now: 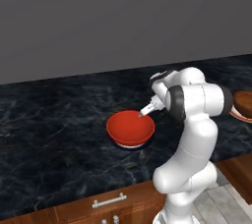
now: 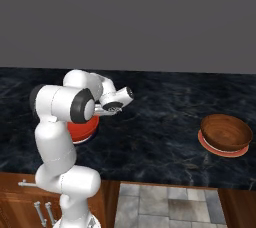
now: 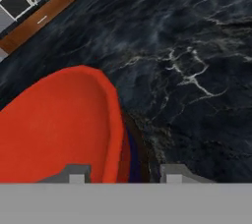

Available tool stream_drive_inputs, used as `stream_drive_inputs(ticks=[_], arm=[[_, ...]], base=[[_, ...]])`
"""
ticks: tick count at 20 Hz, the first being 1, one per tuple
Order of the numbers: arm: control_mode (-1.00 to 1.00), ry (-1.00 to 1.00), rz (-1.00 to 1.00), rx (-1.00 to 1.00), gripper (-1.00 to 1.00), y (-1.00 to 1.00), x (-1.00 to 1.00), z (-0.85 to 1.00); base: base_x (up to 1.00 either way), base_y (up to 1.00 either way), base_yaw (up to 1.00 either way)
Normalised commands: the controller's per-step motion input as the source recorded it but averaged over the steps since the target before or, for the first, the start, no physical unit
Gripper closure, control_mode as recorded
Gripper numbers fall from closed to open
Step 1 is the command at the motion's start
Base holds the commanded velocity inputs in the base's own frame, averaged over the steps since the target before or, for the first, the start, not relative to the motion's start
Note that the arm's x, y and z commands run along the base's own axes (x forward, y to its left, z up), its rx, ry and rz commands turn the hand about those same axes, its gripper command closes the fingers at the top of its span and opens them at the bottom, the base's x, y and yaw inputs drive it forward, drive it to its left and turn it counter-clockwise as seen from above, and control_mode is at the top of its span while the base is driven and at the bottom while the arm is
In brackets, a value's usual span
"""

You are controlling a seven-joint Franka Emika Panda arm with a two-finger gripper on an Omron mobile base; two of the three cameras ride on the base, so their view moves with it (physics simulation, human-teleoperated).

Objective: Move the bowls from the cabinet to the plates on the dining table.

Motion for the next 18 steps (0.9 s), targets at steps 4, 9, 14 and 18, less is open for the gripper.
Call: stream_drive_inputs(ticks=[4, 9, 14, 18], arm=[[-1.0, 0.0, 0.04, 0.0, -1.0, 0.01, -0.05, 0.51], [-1.0, 0.01, 0.02, 0.0, -1.0, -0.02, -0.02, 0.61], [-1.0, 0.0, 0.0, 0.0, -1.0, -0.03, 0.0, 0.6], [-1.0, 0.02, 0.01, 0.0, -1.0, 0.0, -0.01, 0.57]], base=[[0.0, 0.0, 0.0], [0.0, 0.0, 0.0], [0.0, 0.0, 0.0], [0.0, 0.0, 0.0]])
